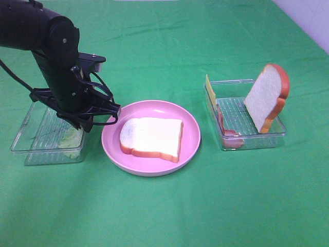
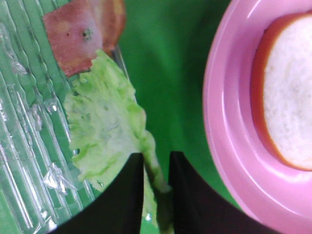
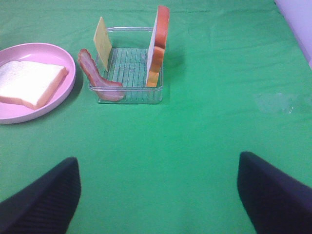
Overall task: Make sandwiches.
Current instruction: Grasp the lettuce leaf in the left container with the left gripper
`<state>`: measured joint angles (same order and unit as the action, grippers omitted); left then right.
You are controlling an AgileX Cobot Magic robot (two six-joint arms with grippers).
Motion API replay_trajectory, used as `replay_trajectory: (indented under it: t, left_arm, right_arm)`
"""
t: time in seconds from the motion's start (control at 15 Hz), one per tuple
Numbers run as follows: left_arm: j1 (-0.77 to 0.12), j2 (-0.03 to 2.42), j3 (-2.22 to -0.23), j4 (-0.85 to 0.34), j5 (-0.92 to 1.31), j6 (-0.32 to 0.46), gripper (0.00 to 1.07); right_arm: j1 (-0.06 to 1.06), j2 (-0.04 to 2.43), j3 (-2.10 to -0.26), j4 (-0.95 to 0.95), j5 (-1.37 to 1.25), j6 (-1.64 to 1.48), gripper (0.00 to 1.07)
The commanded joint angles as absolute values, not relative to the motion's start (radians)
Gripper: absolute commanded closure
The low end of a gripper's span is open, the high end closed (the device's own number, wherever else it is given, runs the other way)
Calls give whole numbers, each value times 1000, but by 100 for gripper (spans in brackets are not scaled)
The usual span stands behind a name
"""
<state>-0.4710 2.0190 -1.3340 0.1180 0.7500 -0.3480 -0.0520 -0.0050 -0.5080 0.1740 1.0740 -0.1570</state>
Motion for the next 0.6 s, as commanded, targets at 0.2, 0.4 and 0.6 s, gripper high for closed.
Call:
replay_trajectory:
  t: [0.2,0.4,0.6]
  left_arm:
    - [-475,2022,-1337,114,727,-357,107]
    - [-475,2022,-1337,113,727,-357,107]
    - [-475,2022,-1337,113,742,-358,107]
  right_arm:
    - [-59,-21,-506,177,1063,-155,26]
    - [-59,-21,-506,177,1063,-155,26]
    - [-59,-21,-506,177,1063,-155,26]
